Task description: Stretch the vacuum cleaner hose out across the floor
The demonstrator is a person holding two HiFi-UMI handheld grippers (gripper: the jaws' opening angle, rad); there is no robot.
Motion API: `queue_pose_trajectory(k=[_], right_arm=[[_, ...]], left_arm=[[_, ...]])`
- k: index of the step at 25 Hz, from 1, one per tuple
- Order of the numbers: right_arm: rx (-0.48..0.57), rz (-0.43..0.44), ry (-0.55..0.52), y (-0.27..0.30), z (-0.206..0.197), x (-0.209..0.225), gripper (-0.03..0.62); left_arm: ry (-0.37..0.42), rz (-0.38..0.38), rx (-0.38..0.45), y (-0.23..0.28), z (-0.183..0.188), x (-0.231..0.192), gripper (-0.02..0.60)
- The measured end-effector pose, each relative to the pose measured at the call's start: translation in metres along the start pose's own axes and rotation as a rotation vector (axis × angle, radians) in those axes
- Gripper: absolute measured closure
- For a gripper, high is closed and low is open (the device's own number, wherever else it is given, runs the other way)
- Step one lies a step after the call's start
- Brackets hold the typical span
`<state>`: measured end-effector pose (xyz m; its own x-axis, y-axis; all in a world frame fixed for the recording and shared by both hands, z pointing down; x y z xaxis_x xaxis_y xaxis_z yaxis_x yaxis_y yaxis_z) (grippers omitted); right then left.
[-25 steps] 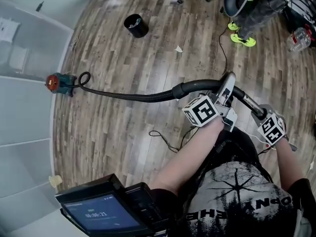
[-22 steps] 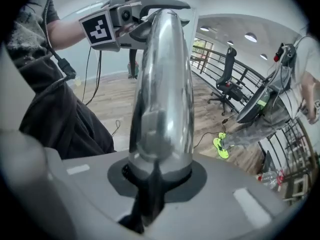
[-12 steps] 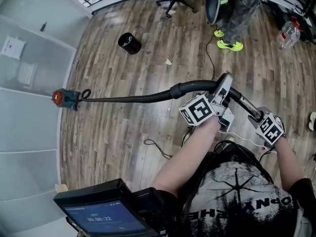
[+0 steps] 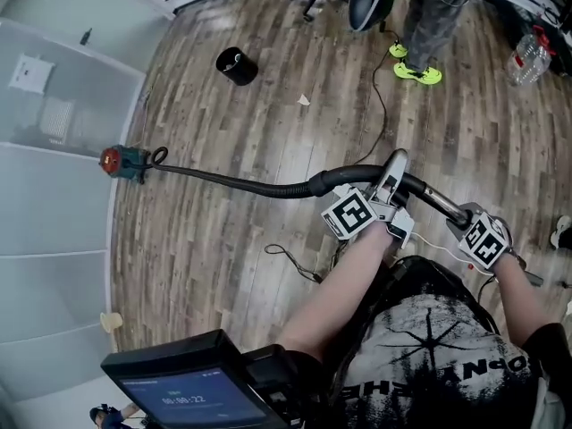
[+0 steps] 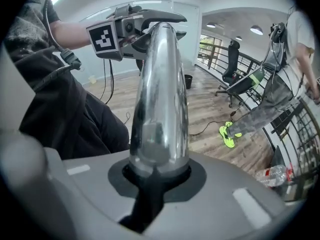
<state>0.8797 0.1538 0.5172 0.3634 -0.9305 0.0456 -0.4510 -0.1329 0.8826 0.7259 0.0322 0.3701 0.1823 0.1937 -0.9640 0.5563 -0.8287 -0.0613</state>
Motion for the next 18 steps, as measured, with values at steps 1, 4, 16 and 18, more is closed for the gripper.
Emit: queue_pose_trajectory(k=[1, 4, 16, 18], right_arm=[[-0.009, -0.001, -0.005, 0.005, -0.001, -0.002, 0.537], [-0.038, 0.001, -0.023, 0.018, -0.002, -0.002, 0.534], [-0.127, 0.095, -0.065, 0.095, 0.016, 0.018, 0.534], [-0.114, 0.121, -0.02, 0.106, 0.011, 0.029, 0.534]], left_arm=[[-0.013, 0.023, 0.007, -0.006, 0.0, -0.009, 0.48], [-0.187, 0.022, 0.065, -0.015, -0.001, -0.027, 0.482], [-0.172, -0.061, 0.116, -0.042, 0.038, -0.119, 0.427], [-0.176, -0.063, 0.109, -0.046, 0.027, -0.128, 0.373]])
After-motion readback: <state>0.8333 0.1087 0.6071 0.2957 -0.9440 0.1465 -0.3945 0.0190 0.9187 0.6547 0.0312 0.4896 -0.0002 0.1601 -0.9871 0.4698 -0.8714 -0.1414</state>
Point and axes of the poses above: the fingertips, and each gripper's own axes: y forward along the fingers, x to its right, z out of its top, the point moved 1 cm from there along -y, backward along the fingers, and after that the axes turned 2 degrees about z, right-handed, at the moved point
